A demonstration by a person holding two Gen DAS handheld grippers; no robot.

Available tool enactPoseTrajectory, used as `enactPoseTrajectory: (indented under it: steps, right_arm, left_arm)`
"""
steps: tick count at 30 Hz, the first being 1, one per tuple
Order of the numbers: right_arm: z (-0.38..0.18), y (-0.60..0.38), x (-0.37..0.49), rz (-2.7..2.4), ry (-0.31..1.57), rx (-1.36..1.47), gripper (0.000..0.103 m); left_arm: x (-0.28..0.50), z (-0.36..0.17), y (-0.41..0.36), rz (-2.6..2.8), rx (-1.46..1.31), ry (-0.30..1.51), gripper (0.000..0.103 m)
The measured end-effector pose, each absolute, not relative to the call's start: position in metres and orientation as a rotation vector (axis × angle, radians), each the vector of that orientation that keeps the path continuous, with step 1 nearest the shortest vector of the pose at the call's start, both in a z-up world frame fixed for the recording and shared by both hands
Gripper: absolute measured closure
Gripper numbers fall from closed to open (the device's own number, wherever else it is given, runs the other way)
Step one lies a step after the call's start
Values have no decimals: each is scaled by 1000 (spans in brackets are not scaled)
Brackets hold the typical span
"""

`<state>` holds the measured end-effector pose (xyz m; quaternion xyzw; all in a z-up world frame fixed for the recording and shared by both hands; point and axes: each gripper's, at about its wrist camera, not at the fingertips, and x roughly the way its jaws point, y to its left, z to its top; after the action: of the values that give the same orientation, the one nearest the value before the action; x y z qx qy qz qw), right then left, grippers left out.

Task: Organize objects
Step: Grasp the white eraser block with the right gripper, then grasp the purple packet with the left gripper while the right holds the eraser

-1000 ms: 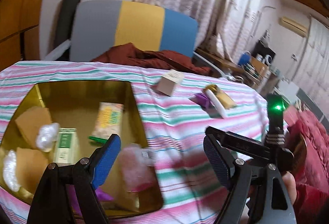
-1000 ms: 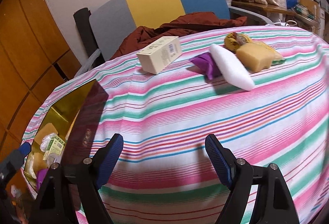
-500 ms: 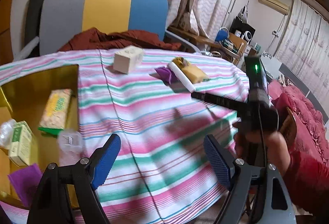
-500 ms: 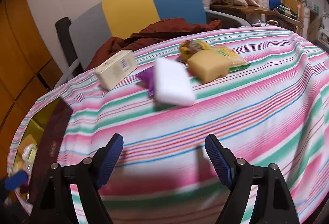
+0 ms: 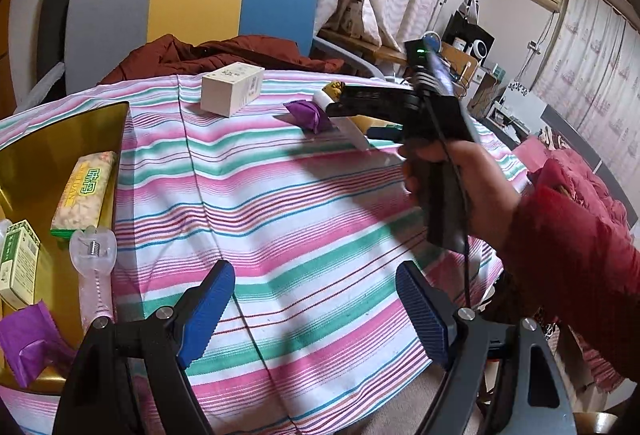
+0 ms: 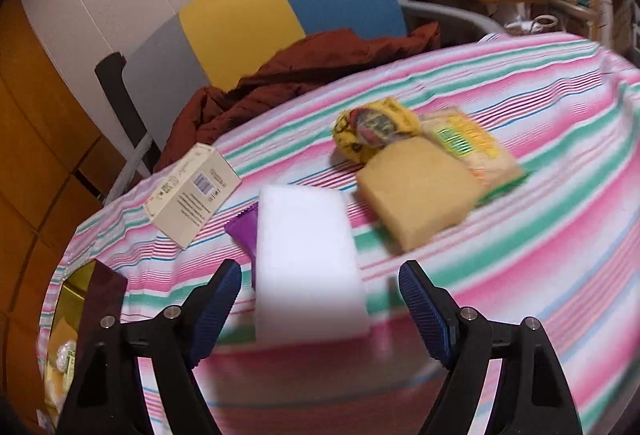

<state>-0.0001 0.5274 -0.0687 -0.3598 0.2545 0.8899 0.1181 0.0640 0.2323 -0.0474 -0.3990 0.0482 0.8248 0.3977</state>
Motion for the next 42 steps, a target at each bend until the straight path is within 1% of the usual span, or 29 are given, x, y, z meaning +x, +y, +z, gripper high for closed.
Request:
enactPoseTrajectory:
  steps: [1, 2, 3, 4, 11, 15, 18, 21, 26, 33, 38, 41, 42]
  right_arm:
    - [-73, 529, -5, 2603, 744, -1073, 27]
    - [-77, 529, -9, 2603, 745, -1096, 38]
    - [-80, 528, -11, 2609, 720, -1097, 45]
    - [-80, 527, -11, 2620, 685, -1086, 45]
    - [-73, 526, 13, 2637, 637, -1009, 46]
    - [-68, 523, 29, 2555, 509, -978, 46]
    - [-73, 532, 41, 2501, 531, -959, 46]
    - [-82, 542, 49, 2483, 619, -956, 45]
    - [-83, 544, 55, 2497, 642, -907, 45]
    - [-87, 543, 56, 2489, 649, -873, 45]
    - [-88, 543, 58, 2494, 650, -859, 45]
    - [-88, 542, 58, 2494, 645, -856, 45]
    - [-88, 542, 58, 2494, 641, -856, 45]
  left_arm:
    - [64, -48, 232, 2089, -1011, 123, 19]
    - [64, -48, 233, 2090, -1013, 124, 19]
    - [63, -48, 234, 2090, -1017, 125, 19]
    - [62, -48, 235, 2089, -1020, 125, 19]
    - [50, -44, 257, 2079, -1013, 129, 19]
    - [30, -42, 277, 2123, -1023, 131, 19]
    - [5, -44, 293, 2141, -1064, 92, 19]
    - [-22, -47, 315, 2148, -1110, 45, 19]
    - [-64, -55, 361, 2168, -1172, 40, 19]
    - [-99, -64, 416, 2207, -1214, 76, 19]
    - [-117, -75, 440, 2231, -1249, 105, 19]
    - [-120, -83, 442, 2254, -1193, 147, 20]
    - [-120, -86, 440, 2267, -1174, 167, 24]
